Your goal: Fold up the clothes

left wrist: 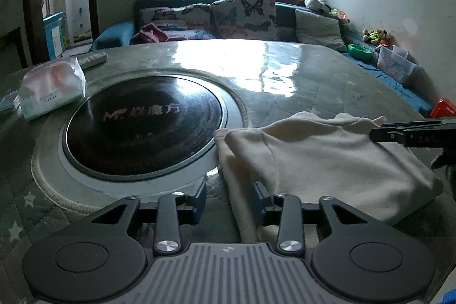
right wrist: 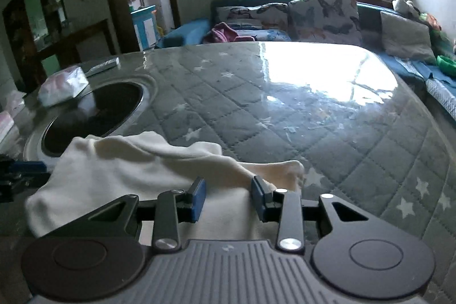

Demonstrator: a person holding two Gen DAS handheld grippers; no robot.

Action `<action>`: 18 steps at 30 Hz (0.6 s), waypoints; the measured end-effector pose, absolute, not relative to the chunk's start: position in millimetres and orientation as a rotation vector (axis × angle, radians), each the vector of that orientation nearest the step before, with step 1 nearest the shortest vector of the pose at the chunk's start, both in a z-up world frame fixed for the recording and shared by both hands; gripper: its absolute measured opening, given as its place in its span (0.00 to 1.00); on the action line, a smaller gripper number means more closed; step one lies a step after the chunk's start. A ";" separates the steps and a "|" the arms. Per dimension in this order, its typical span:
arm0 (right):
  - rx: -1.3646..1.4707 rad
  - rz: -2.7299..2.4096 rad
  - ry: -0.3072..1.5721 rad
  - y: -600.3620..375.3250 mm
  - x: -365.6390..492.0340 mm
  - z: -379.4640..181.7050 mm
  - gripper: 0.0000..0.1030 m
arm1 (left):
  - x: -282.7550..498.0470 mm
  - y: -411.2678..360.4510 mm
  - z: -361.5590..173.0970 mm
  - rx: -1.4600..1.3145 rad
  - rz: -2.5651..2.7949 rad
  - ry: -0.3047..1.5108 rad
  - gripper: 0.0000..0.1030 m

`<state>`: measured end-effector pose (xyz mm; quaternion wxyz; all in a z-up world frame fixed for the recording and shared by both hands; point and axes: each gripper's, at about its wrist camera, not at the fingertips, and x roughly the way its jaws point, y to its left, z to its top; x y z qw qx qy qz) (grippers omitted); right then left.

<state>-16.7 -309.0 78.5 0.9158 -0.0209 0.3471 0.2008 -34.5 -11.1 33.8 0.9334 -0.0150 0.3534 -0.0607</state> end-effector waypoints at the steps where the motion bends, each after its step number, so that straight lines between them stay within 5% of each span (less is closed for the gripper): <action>1: -0.045 0.414 0.711 -308.4 -18.6 78.8 0.36 | -33.9 -10.9 33.7 -0.031 -0.121 0.725 0.42; 7: -0.059 0.420 0.688 -304.6 -29.9 80.7 0.44 | -32.1 -13.6 33.1 -0.026 -0.097 0.740 0.49; 9: -0.064 0.421 0.681 -303.3 -33.6 81.3 0.59 | -32.8 -13.9 32.9 -0.027 -0.090 0.742 0.51; 18: -0.069 0.430 0.640 -295.9 -57.9 87.1 0.73 | -41.1 -17.2 37.2 -0.008 -0.068 0.738 0.61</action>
